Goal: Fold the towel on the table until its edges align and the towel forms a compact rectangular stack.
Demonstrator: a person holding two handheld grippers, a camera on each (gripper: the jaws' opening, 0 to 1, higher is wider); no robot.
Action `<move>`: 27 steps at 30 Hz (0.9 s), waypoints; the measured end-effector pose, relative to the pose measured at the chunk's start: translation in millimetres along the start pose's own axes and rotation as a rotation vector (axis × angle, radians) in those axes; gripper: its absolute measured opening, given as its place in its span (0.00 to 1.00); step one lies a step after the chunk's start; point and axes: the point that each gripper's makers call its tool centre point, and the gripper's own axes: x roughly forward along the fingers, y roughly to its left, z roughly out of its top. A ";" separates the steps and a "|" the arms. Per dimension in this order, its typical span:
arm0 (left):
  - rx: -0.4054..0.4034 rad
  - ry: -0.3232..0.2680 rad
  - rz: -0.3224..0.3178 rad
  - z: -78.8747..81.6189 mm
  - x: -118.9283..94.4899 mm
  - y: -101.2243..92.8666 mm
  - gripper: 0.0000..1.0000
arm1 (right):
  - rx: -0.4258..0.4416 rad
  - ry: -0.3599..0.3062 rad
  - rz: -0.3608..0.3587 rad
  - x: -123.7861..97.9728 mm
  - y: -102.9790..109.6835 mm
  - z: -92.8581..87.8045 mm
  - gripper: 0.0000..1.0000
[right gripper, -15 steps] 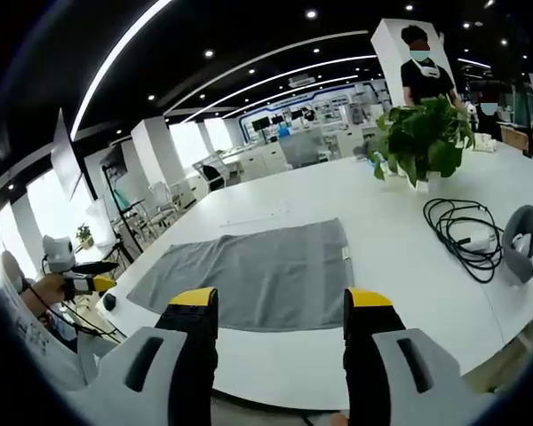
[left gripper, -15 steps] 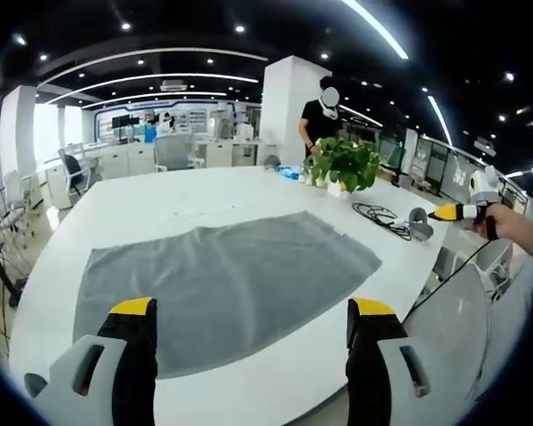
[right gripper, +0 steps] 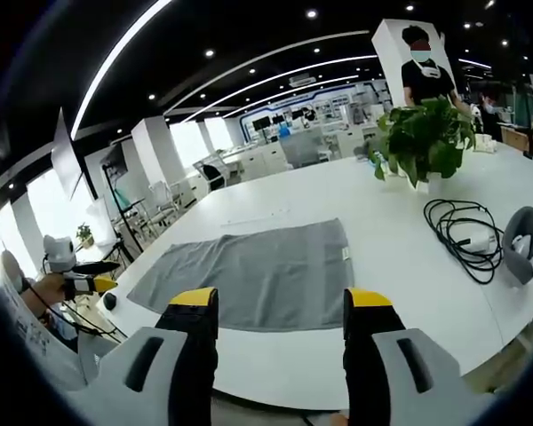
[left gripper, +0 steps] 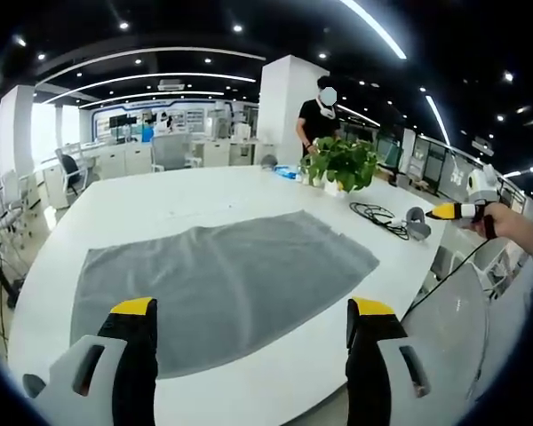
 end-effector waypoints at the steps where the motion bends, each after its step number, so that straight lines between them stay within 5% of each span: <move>1: 0.000 -0.001 -0.001 -0.5 0.3 1.2 0.91 | 0.000 0.001 0.000 -0.1 0.5 0.1 0.56; 27: -0.004 0.012 -0.006 -2.8 2.3 -3.3 0.90 | 0.011 0.008 -0.003 2.0 -2.9 -4.0 0.55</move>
